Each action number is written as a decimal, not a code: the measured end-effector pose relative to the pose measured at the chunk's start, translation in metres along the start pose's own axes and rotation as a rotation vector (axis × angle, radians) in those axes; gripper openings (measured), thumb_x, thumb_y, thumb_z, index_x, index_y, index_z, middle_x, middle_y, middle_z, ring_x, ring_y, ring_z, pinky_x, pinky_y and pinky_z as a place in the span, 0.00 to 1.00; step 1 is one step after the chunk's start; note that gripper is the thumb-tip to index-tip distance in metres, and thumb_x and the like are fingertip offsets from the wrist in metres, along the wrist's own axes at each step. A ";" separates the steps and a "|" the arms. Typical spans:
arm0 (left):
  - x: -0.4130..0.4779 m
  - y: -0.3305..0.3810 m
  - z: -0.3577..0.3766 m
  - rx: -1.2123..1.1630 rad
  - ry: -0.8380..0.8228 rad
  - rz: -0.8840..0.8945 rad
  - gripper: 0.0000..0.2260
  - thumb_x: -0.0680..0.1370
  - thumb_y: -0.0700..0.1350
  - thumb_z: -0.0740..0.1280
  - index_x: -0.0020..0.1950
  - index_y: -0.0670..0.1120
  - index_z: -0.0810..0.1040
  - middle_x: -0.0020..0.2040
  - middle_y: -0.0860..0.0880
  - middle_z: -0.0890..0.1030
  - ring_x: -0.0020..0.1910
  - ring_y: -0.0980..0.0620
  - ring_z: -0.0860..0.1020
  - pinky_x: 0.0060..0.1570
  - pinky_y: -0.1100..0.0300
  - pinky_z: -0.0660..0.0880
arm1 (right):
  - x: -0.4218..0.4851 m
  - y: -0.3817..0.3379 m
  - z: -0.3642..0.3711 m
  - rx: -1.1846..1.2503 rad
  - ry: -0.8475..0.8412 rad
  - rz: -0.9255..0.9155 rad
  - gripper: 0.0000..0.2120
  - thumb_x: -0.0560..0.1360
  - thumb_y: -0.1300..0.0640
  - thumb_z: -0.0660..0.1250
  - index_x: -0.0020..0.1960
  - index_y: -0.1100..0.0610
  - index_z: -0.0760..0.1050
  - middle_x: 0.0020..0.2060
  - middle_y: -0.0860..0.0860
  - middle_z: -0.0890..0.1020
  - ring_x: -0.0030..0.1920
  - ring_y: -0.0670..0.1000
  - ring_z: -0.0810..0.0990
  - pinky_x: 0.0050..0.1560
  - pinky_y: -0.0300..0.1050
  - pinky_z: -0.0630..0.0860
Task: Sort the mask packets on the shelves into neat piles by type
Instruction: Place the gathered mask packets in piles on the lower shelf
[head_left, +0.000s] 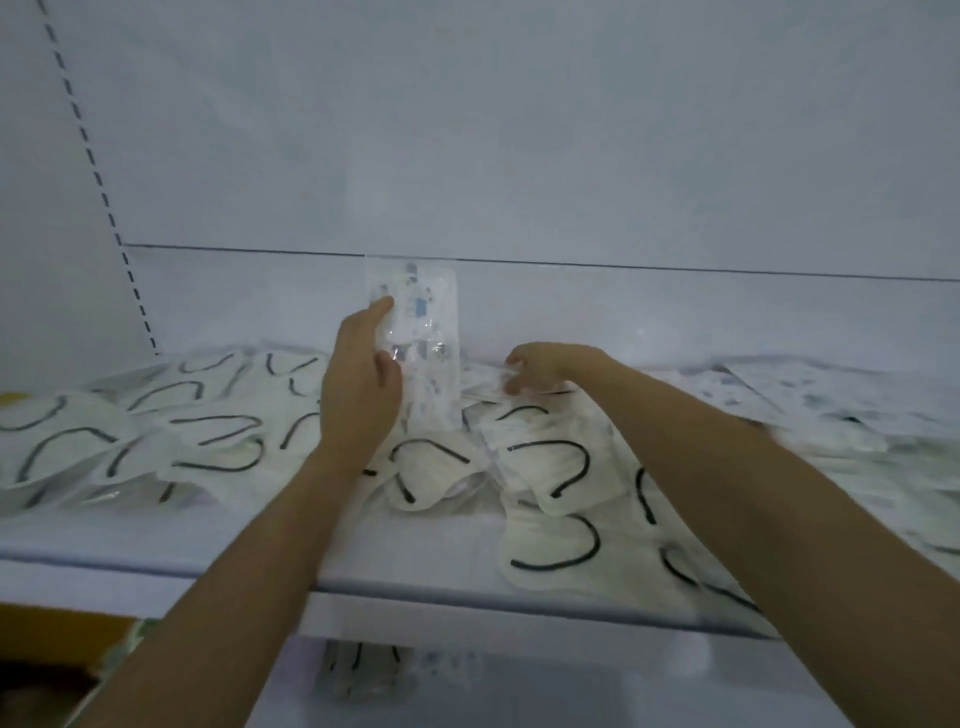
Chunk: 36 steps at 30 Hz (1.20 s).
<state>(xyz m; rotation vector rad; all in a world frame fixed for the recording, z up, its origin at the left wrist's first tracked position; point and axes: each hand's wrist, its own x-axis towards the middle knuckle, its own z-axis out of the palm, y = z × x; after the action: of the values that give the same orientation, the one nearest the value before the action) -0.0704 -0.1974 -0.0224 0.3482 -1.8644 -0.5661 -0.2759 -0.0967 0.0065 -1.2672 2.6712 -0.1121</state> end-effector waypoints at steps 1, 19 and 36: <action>0.000 -0.002 -0.001 0.024 -0.003 0.020 0.24 0.74 0.28 0.57 0.69 0.40 0.67 0.66 0.42 0.71 0.62 0.56 0.67 0.54 0.86 0.54 | 0.002 0.002 -0.002 0.017 -0.011 0.009 0.32 0.74 0.47 0.67 0.73 0.55 0.60 0.72 0.52 0.63 0.70 0.55 0.64 0.69 0.50 0.62; 0.005 -0.004 -0.020 -0.060 0.290 -0.251 0.23 0.76 0.31 0.55 0.71 0.43 0.64 0.69 0.48 0.67 0.64 0.62 0.62 0.53 0.87 0.53 | -0.012 0.008 -0.025 1.086 0.054 0.056 0.18 0.73 0.61 0.69 0.60 0.66 0.71 0.58 0.62 0.78 0.56 0.60 0.78 0.60 0.57 0.74; 0.001 -0.002 -0.021 0.034 0.188 -0.174 0.25 0.74 0.30 0.54 0.71 0.43 0.65 0.69 0.45 0.68 0.60 0.58 0.66 0.47 0.80 0.59 | -0.054 0.011 -0.064 0.988 0.307 0.010 0.23 0.71 0.69 0.68 0.64 0.62 0.69 0.56 0.57 0.78 0.55 0.59 0.78 0.48 0.51 0.78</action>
<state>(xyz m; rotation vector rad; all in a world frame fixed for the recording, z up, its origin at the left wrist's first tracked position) -0.0517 -0.2041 -0.0164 0.5710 -1.6741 -0.5978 -0.2637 -0.0486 0.0747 -0.9130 2.2393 -1.4929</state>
